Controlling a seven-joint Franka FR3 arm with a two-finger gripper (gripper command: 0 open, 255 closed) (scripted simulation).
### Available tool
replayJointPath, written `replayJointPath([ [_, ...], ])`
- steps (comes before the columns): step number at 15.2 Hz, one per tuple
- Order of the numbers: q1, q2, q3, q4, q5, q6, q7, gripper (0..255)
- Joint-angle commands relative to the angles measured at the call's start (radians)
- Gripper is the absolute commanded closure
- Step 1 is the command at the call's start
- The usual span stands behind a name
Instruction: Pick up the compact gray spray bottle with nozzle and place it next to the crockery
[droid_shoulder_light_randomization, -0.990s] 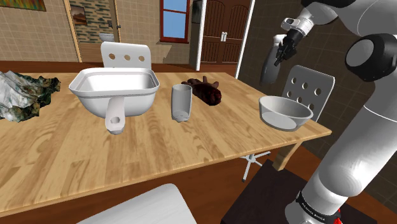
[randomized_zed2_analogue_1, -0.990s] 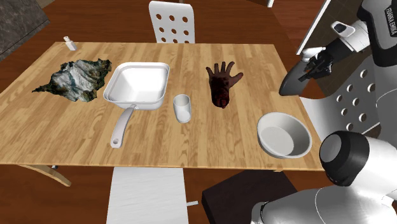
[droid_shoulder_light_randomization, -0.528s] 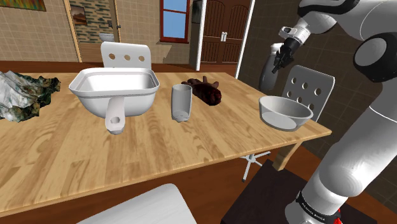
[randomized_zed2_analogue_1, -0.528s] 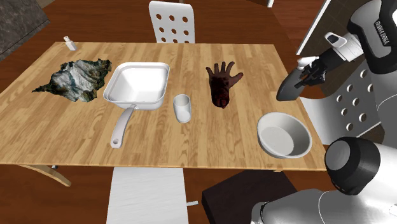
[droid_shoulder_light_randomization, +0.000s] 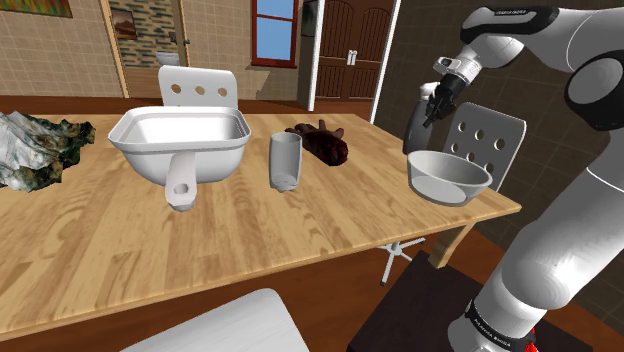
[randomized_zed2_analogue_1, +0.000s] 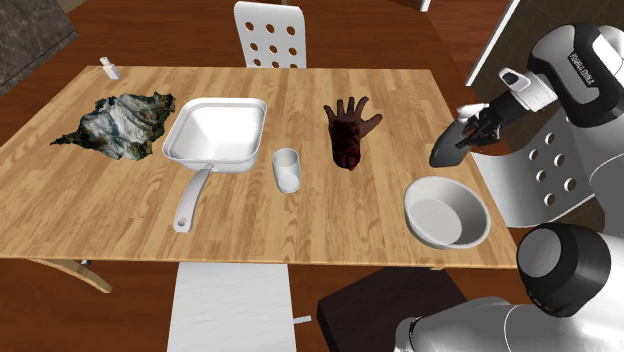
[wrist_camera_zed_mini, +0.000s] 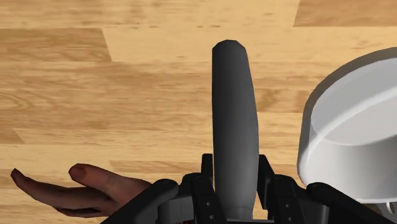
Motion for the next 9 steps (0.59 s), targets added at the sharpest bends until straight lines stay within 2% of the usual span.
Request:
replayJointPath([
  [1,-0.001,-0.004,0.001,-0.028,-0.003,0.025,-0.01,255],
  [4,-0.001,-0.011,0.004,-0.074,-0.008,0.063,-0.023,255],
  [9,-0.001,-0.011,0.004,-0.074,-0.008,0.063,-0.023,255],
])
